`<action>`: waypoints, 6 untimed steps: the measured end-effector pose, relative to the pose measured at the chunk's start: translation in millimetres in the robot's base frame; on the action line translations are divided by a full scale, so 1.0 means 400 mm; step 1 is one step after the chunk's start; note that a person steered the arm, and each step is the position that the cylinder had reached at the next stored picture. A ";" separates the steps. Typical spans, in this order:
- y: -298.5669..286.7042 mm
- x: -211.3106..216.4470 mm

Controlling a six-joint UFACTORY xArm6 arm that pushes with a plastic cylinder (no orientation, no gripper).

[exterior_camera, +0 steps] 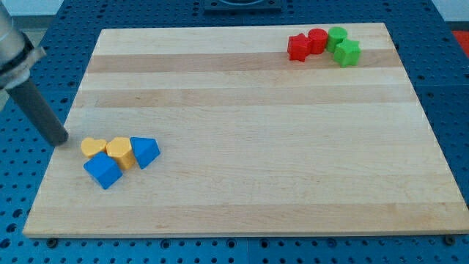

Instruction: Separate the blue triangle from the the yellow hexagon

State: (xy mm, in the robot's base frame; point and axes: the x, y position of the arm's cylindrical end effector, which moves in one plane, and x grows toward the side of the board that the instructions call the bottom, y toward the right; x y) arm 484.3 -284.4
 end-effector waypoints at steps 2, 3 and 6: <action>0.225 0.023; 0.306 0.016; 0.395 0.021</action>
